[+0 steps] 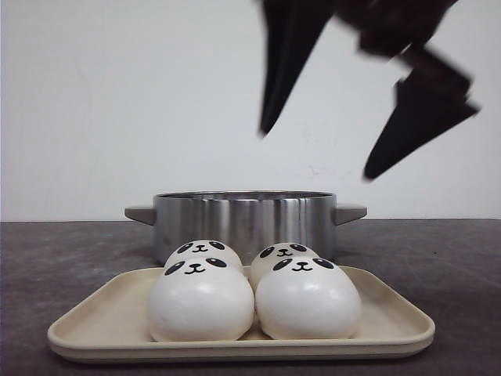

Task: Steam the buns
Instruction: 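Lower the right gripper onto the farther panda bun on the tray, then lift the bun with the right gripper and lower it into the steamer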

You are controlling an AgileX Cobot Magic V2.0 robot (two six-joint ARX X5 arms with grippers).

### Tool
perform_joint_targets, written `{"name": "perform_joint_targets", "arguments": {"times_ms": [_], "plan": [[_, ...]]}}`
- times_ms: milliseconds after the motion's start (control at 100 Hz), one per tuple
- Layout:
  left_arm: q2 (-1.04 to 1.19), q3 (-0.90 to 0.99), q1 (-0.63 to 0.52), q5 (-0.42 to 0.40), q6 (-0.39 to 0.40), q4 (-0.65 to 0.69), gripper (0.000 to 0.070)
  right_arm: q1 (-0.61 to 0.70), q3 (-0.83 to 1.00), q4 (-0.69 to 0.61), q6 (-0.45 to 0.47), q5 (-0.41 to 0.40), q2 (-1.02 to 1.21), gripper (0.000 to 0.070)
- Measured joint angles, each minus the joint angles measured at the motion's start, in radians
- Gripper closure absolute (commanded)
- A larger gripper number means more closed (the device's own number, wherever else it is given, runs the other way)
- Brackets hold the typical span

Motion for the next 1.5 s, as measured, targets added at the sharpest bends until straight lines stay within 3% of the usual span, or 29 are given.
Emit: {"name": "perform_joint_targets", "arguments": {"times_ms": [210,490,620,760,830,890,950,960,1210,1499], "plan": [[0.000,0.000,-0.053,0.000,0.000,0.000,0.0022,-0.011,0.021,0.076,0.011,0.075,0.172,0.0025],[0.000,0.000,-0.097,-0.003,0.001,0.000,0.0022,-0.043,0.021,0.181,0.026,0.082,0.288,0.0041],[0.001,0.000,-0.104,-0.006,0.005,0.000,0.0022,-0.054,0.021,0.210,0.031,0.080,0.319,0.0194],[0.008,0.000,-0.116,-0.016,0.011,0.000,0.0022,-0.056,0.024,0.202,0.038,0.070,0.352,0.0266],[0.014,0.000,-0.123,-0.018,0.013,0.000,0.0022,-0.055,0.028,0.201,0.040,0.072,0.354,0.0352],[0.019,0.000,-0.129,-0.019,0.014,0.000,0.0022,-0.053,0.028,0.202,0.042,0.080,0.354,0.0474],[0.024,0.000,-0.134,-0.023,0.018,0.000,0.0022,-0.054,0.028,0.203,0.044,0.089,0.355,0.0689],[0.024,0.000,-0.134,-0.023,0.018,0.000,0.0022,-0.054,0.028,0.203,0.044,0.090,0.355,0.0700],[0.035,0.000,-0.142,-0.026,0.019,0.000,0.0022,-0.051,0.034,0.181,0.043,0.097,0.341,0.0693],[0.035,0.000,-0.142,-0.031,0.019,0.014,0.0022,0.001,0.218,0.053,0.016,-0.003,0.109,0.0694]]}}
